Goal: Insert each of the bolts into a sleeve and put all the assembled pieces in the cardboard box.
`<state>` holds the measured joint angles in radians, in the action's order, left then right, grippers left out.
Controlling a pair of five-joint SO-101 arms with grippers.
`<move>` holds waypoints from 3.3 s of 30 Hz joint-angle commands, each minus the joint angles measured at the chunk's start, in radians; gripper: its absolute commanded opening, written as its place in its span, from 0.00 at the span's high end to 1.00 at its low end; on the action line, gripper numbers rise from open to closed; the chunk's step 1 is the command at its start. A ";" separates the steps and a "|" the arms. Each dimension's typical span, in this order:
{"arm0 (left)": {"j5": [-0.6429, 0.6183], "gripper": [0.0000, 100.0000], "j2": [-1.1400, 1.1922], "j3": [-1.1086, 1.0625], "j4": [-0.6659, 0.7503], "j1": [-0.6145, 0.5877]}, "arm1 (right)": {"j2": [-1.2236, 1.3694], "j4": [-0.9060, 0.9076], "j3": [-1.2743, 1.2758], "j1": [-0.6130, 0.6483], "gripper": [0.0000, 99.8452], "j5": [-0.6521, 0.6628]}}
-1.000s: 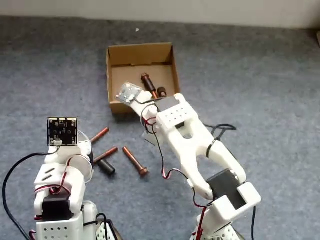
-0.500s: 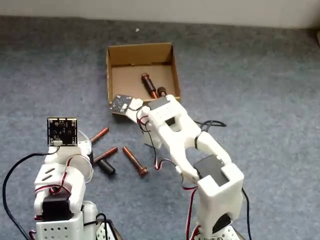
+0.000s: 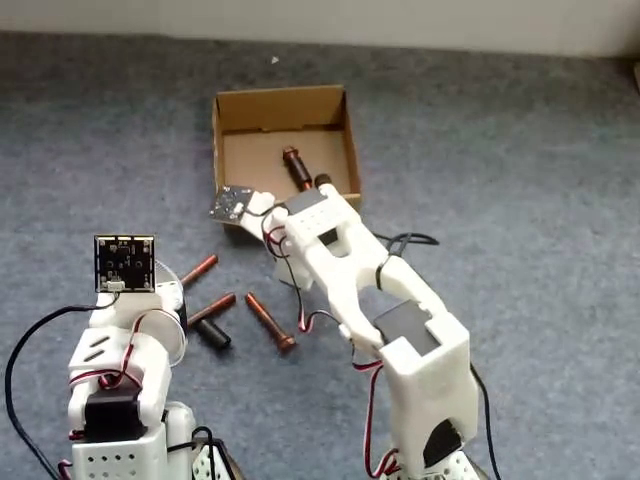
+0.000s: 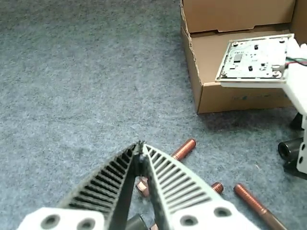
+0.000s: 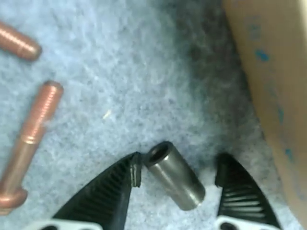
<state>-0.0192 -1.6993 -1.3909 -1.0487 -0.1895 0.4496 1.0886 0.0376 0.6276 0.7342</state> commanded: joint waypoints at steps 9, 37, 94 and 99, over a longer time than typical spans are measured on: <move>0.011 0.98 -0.005 0.005 0.021 -0.012 | 0.018 0.044 -0.015 0.012 0.99 -0.084; 0.011 0.98 -0.005 0.005 0.021 -0.012 | -0.044 0.236 -0.064 -0.002 0.91 -0.545; 0.011 0.98 -0.005 0.005 0.021 -0.012 | -0.582 0.303 0.199 0.007 1.00 -0.743; 0.040 0.98 0.002 0.015 0.021 -0.012 | -0.777 0.297 0.329 0.007 1.00 -0.859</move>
<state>-0.0192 -1.6993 -1.3909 -1.0487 -0.1895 -0.1857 1.3848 0.3261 0.6322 -0.0821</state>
